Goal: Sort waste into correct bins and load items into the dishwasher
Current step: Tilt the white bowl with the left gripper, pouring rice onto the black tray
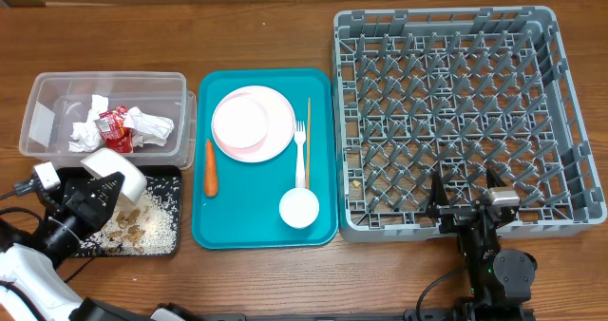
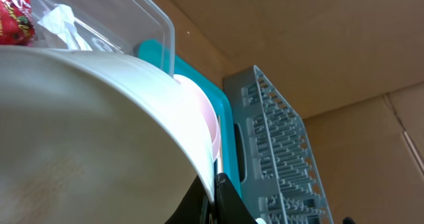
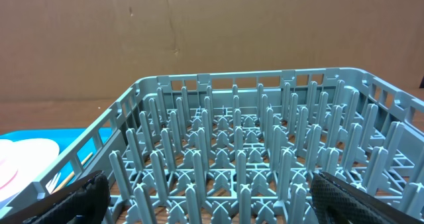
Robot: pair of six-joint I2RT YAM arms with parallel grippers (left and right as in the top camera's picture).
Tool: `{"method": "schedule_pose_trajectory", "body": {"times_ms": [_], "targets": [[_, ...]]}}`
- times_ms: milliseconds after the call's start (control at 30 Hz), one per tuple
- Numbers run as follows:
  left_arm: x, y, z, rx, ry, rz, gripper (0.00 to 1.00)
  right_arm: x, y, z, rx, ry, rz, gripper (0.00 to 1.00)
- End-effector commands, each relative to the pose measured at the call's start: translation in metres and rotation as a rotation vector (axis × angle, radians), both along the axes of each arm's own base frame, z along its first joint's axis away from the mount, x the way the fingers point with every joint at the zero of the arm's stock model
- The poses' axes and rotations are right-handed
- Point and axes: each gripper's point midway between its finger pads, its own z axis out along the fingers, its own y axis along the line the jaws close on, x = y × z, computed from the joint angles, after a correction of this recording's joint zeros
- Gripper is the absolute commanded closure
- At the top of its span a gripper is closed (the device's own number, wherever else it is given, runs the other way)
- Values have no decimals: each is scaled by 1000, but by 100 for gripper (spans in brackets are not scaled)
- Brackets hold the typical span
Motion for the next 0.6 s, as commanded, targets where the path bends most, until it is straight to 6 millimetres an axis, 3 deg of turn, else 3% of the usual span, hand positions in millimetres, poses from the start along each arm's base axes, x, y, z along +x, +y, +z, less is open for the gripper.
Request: {"method": "schedule_pose_trajectory", "body": {"times_ms": [0,100,200,267,367,500,567], "targets": [[-1,-3,3,-73,5,7,96,0,-1,-1,3,-8,-3,0],[0,-4,8,-17,-62,-19,93,0,-1,-1,3,-8,-3,0],[0,-7,11,-96,-48,-6,95,0,-1,-1,3,-9,-3,0],[1,-6,14,-21,-112,-29,91,0,-1,-1,3,-8,-3,0],[0,-5,11,-98,-47,-4,94,0,-1,-1,3,-9,-3,0],[1,-2,6,-13,-66,-18,96,0,-1,-1,4,-8,-3,0],[0,-5,7,-81,-35,-6,96,0,-1,-1,3,-8,-3,0]]}}
